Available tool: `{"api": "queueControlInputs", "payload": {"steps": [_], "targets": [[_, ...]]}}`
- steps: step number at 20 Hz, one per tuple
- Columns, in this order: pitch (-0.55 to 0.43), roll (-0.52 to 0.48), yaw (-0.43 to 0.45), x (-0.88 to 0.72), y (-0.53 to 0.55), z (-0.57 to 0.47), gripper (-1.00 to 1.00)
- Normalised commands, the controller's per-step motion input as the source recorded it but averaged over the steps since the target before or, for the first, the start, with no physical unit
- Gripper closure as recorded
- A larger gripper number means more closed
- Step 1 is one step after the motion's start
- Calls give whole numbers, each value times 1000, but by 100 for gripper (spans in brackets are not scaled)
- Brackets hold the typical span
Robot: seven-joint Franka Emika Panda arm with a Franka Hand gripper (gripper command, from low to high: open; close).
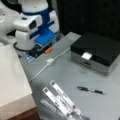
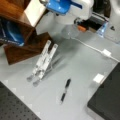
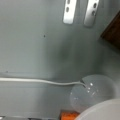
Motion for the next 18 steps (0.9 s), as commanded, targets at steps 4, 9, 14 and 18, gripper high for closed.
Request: {"api": "queueControlInputs", "payload": {"steps": [4,9,14,18], "targets": [[458,-435,-9,427,64,341,-100],[464,-641,-102,401,76,277,-100],[494,-488,-147,365,3,317,-100],[476,-495,-117,327,-81,312,-100]]}}
